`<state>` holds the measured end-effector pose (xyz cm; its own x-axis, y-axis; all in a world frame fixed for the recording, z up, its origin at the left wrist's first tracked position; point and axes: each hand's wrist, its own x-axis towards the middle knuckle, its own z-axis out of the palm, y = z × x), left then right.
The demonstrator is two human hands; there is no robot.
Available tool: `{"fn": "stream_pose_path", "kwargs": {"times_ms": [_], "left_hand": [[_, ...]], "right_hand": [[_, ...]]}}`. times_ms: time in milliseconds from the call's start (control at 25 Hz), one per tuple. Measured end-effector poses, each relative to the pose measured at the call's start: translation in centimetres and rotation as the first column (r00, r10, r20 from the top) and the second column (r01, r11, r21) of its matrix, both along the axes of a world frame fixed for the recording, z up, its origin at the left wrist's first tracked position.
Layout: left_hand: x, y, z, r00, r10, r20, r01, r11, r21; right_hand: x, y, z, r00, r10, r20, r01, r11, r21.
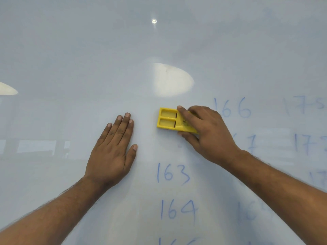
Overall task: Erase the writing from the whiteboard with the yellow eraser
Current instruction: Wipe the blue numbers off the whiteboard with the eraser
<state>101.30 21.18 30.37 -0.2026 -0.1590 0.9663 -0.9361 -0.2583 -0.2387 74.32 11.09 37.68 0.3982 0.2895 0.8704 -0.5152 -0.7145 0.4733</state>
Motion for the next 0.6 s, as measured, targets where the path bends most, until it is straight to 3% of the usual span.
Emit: {"fn": "stream_pose_path", "kwargs": {"times_ms": [120, 480, 600], "left_hand": [[0.0, 0.1, -0.2, 1.0, -0.009, 0.001, 0.009, 1.0, 0.009], [0.2, 0.2, -0.9, 1.0, -0.001, -0.004, 0.001, 1.0, 0.019], [0.2, 0.3, -1.1, 1.0, -0.001, -0.01, 0.002, 1.0, 0.022]], "right_hand": [[1.7, 0.6, -0.5, 0.999, 0.052, 0.007, -0.052, 0.998, 0.024], [-1.3, 0.0, -6.5, 0.974, -0.031, -0.224, 0.022, 0.999, -0.044], [-2.6, -0.3, -5.1, 0.98, -0.051, -0.191, 0.044, 0.998, -0.037]]}}
